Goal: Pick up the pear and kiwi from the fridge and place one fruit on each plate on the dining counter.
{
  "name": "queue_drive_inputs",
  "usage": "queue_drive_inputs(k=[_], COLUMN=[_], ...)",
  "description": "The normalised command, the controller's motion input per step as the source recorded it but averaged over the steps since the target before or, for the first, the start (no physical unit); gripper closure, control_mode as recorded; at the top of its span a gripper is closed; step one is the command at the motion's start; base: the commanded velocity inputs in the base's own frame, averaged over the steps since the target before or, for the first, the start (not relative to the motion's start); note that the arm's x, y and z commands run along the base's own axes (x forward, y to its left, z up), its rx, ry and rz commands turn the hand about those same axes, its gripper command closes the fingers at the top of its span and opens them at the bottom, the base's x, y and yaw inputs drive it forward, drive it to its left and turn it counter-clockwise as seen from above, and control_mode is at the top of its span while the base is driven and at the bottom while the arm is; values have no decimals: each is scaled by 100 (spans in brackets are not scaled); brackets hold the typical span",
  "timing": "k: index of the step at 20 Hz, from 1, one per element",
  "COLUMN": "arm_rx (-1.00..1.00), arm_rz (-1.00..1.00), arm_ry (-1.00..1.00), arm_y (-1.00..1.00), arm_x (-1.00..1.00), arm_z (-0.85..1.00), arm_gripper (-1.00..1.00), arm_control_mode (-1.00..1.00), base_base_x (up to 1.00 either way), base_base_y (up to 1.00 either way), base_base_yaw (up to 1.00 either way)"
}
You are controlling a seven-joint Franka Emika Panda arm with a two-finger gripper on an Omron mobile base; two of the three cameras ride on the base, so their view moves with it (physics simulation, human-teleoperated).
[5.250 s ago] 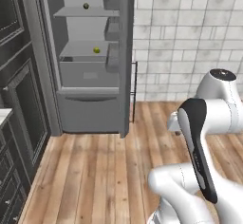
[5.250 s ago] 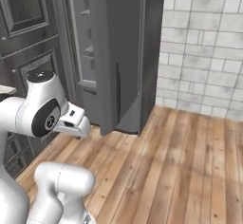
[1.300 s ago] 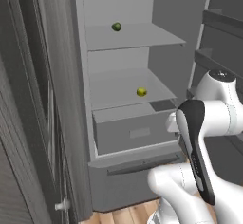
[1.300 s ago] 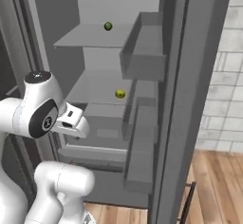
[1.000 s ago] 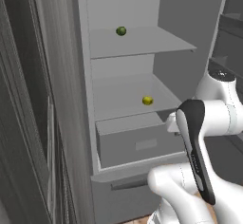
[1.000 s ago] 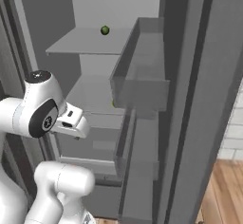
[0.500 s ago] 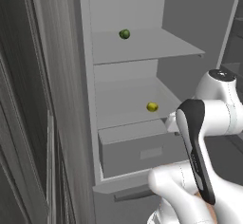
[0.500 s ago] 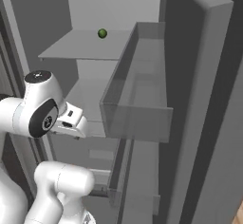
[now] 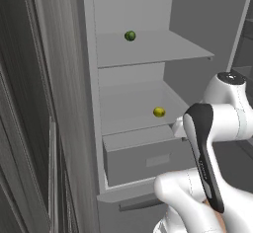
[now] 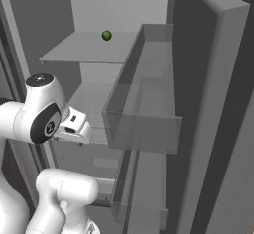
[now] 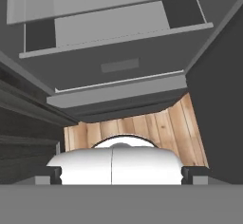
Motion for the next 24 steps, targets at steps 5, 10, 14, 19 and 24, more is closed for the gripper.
queue_drive_inputs(k=[5,10,14,19,24], arm_rx=[0,0,0,0,0], arm_rz=[0,3,2,0,0], arm_ry=[-15,-38,-23,-1,4], arm_y=[1,-5,-11,-6,-3], arm_x=[15,46,59,72,71], arm_z=[-1,0,0,3,0], arm_gripper=[-100,-100,-100,-100,-100], arm_control_mode=[-100,-100,-100,-100,-100], base_base_x=[0,0,0,0,0], base_base_y=[0,0,0,0,0], base_base_yaw=[0,0,0,0,0])
